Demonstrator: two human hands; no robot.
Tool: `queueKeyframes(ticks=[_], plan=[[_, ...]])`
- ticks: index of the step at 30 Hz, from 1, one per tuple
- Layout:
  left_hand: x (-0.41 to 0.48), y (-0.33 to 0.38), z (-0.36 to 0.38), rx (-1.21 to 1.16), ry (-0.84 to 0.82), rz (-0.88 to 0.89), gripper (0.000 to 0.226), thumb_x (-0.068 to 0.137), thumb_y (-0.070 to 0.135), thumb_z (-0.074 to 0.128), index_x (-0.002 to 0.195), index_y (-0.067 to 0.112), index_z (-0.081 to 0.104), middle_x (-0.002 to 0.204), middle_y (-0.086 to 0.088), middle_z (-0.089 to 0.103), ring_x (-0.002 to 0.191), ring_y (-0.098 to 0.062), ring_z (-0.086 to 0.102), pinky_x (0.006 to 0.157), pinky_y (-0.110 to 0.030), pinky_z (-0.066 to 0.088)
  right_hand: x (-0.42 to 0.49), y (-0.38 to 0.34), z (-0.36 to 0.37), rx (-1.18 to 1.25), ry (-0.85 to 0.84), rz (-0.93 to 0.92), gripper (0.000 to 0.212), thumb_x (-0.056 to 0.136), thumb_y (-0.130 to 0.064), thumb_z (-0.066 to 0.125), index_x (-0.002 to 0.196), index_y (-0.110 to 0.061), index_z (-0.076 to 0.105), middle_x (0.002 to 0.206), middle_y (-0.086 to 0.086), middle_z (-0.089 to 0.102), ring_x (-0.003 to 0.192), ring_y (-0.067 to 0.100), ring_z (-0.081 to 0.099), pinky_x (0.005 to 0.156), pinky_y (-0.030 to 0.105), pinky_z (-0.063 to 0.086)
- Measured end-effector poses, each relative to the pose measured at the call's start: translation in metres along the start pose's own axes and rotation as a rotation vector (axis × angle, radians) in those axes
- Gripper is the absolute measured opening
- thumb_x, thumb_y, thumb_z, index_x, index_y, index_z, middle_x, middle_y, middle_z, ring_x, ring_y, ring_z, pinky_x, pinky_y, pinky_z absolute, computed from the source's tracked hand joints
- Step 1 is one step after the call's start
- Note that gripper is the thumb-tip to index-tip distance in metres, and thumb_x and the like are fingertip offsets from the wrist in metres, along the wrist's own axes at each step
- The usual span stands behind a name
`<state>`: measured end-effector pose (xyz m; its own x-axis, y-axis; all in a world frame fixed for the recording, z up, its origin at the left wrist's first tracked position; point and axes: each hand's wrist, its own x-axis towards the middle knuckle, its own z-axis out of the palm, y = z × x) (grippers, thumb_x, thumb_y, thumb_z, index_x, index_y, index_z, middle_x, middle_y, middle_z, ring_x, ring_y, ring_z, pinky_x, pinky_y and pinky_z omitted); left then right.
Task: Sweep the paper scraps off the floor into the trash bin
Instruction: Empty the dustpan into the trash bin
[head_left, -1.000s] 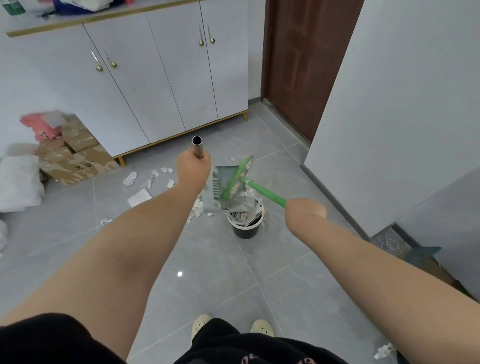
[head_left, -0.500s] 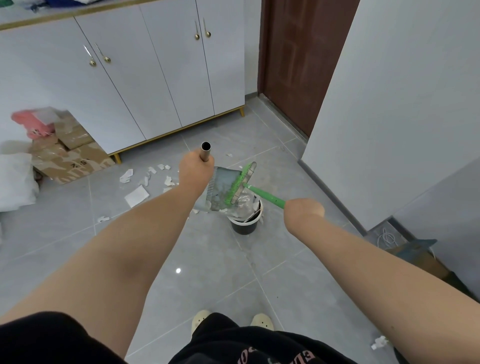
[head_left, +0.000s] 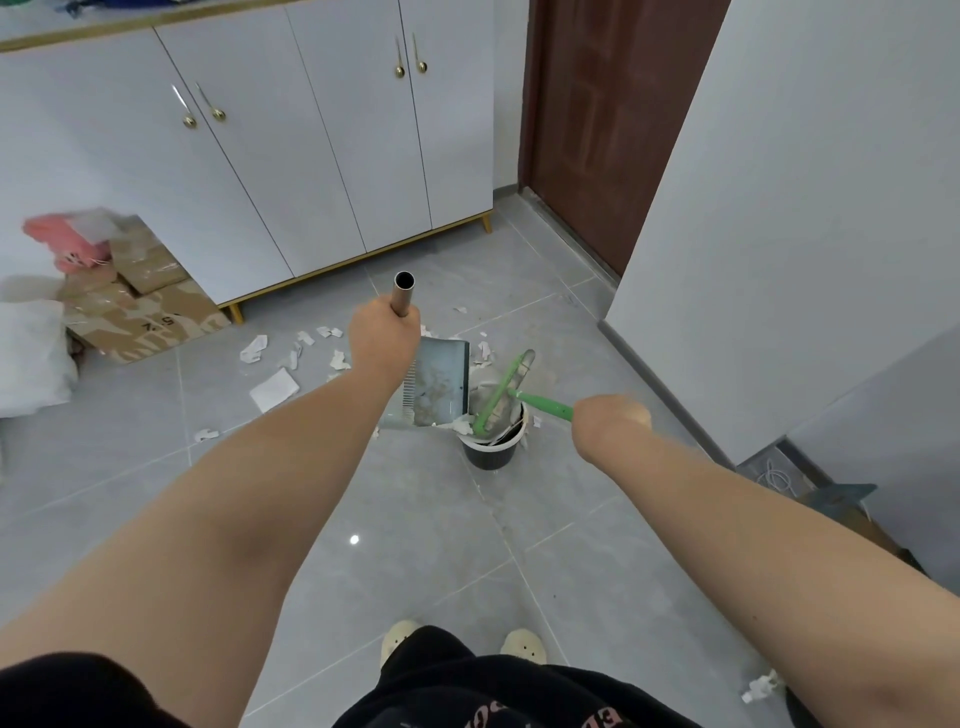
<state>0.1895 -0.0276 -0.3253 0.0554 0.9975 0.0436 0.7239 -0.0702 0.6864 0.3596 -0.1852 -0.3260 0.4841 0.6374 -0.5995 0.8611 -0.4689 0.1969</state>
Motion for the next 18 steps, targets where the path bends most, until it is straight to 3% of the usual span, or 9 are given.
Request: queueKeyframes(ticks=[5, 9, 13, 18], plan=[[0.009, -0.009, -0.006, -0.038, 0.053, -0.010, 0.039, 0.090, 0.015, 0.046, 0.056, 0.014, 0.028, 0.054, -0.002, 0.032, 0.057, -0.019, 0.029, 0.049, -0.028, 0.021, 0.012, -0.030, 0.014, -0.004, -0.083, -0.038, 0.046, 0.090, -0.005, 0.051, 0.134, -0.016, 0.051, 0.131, 0.003, 0.055, 0.118, 0.027, 0.055, 0.082, 0.038, 0.050], [0.015, -0.016, -0.010, -0.051, 0.075, -0.030, 0.038, 0.090, 0.016, 0.046, 0.056, 0.014, 0.030, 0.056, -0.003, 0.034, 0.062, -0.022, 0.034, 0.056, -0.032, 0.027, 0.020, -0.046, 0.022, -0.020, -0.146, -0.006, 0.043, 0.087, -0.001, 0.051, 0.126, -0.016, 0.059, 0.119, -0.003, 0.058, 0.099, 0.025, 0.058, 0.069, 0.031, 0.040], [0.015, -0.020, -0.013, -0.060, 0.073, -0.041, 0.039, 0.092, 0.017, 0.047, 0.056, 0.014, 0.032, 0.056, -0.003, 0.035, 0.063, -0.023, 0.036, 0.059, -0.034, 0.030, 0.019, -0.033, 0.005, -0.001, -0.091, 0.002, 0.042, 0.093, -0.007, 0.046, 0.134, -0.016, 0.051, 0.132, 0.002, 0.054, 0.118, 0.026, 0.055, 0.077, 0.037, 0.046], [0.019, -0.016, -0.016, -0.039, 0.063, -0.025, 0.037, 0.090, 0.016, 0.046, 0.057, 0.012, 0.031, 0.058, -0.007, 0.036, 0.063, -0.023, 0.036, 0.058, -0.033, 0.028, 0.013, -0.013, -0.020, -0.002, -0.010, 0.025, 0.039, 0.091, -0.009, 0.051, 0.130, -0.014, 0.054, 0.132, 0.004, 0.053, 0.121, 0.027, 0.053, 0.092, 0.039, 0.049]])
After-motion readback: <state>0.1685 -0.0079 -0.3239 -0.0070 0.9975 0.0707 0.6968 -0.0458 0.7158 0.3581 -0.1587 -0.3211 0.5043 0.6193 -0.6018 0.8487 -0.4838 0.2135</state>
